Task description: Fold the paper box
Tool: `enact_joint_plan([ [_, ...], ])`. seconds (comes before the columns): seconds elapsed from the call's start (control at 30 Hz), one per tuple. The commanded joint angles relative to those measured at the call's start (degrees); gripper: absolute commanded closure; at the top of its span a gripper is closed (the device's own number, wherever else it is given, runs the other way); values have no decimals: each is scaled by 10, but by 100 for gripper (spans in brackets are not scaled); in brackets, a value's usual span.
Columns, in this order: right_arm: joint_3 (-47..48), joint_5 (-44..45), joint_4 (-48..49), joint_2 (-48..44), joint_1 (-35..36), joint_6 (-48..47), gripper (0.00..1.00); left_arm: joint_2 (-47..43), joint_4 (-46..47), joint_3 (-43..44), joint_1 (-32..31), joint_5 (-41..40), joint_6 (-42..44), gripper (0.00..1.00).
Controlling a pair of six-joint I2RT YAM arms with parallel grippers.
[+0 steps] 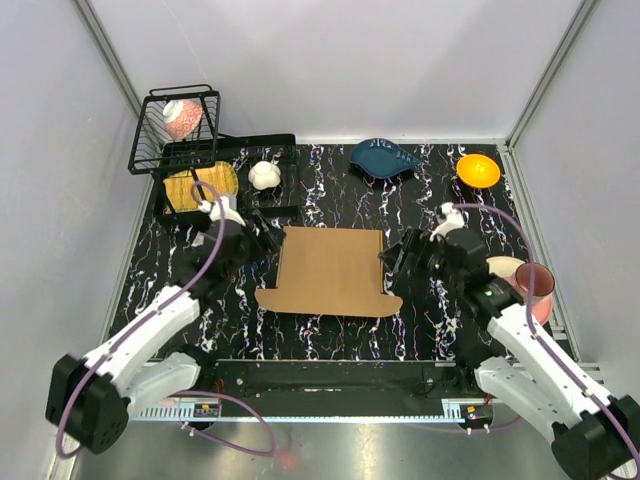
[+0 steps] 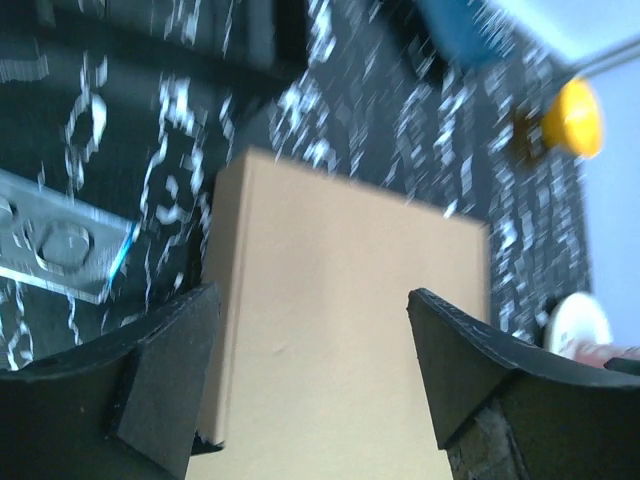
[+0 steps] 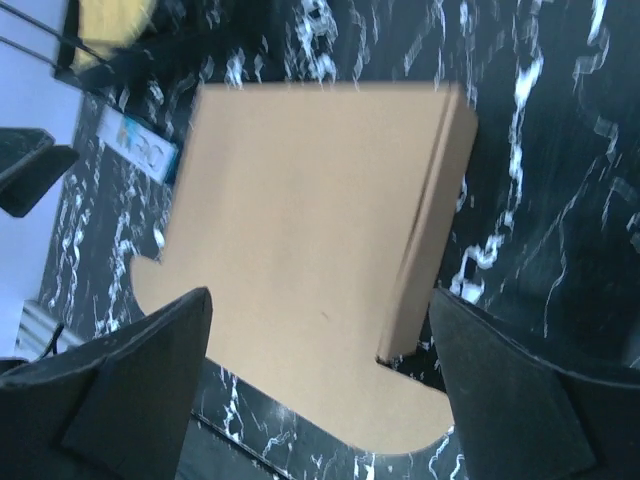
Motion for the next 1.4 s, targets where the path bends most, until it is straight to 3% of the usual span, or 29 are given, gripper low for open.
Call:
enact_joint_plan([
  [0.0,132,77,-119,-8,23,-130,0,-71,-88,90,2,-92,54,20],
  [0.03,152,91,-153,0,41,-159,0,-97,-90,88,2,-97,57,20],
  [0.1,201,213,-178,37,115,-192,0,-121,-96,71,2,-107,56,20],
  [0.13,215,274,-204,54,205,-214,0,-141,-99,63,2,-112,52,20],
  [0.17,227,381,-213,90,255,-225,0,-150,-105,47,2,-117,50,20],
  [0.23,253,479,-233,131,358,-243,0,-172,-129,33,2,-125,38,21],
  [0.33,265,611,-217,184,427,-266,0,-207,-177,19,3,-151,31,21],
  [0.43,239,566,-189,173,430,-270,0,-261,-213,10,3,-179,32,21],
  [0.6,175,537,-68,80,527,-362,0,-347,-237,-8,3,-197,29,20],
  [0.7,202,584,-110,156,611,-390,0,-360,-249,-11,3,-191,21,20],
  [0.8,216,733,-134,291,700,-413,0,-355,-266,-8,3,-185,15,20],
  [0.87,233,799,-160,361,703,-375,1,-355,-280,-5,3,-187,12,20],
  [1.0,226,735,-180,375,707,-293,1,-373,-289,-10,3,-181,5,20],
  [1.37,227,747,-152,486,720,-305,9,-378,-292,-35,3,-168,-15,20],
])
